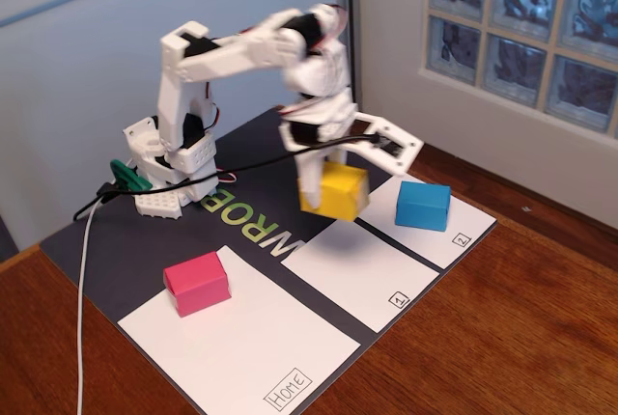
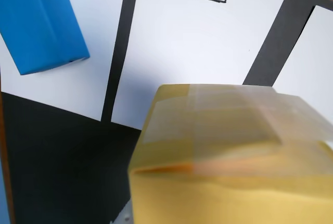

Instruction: Move box yellow to zone 1

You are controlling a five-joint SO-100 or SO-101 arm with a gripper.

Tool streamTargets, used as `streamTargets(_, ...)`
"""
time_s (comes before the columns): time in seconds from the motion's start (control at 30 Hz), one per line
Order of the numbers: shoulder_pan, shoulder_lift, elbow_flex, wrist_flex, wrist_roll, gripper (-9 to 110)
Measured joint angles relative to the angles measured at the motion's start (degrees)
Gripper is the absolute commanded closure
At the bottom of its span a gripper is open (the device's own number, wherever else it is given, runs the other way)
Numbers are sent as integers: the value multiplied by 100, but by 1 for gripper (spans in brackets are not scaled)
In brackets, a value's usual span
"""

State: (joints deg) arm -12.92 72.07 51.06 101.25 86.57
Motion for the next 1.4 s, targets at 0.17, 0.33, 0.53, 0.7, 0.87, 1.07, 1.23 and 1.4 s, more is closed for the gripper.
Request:
streamTargets(0.17,-88,-185,0,0,9,102)
streamTargets(0.33,-123,-536,-9,-79,-62,102)
streamTargets(0.53,-123,-765,0,-149,-70,102)
streamTargets(0.7,-97,-800,703,-677,-202,102)
streamTargets(0.87,-53,-791,879,-1151,-202,102)
streamTargets(1.07,-44,-940,905,-1617,-202,102)
streamTargets(1.23,-35,-1028,1134,-1942,-281,102)
streamTargets(1.4,-35,-958,1942,-2610,-352,102)
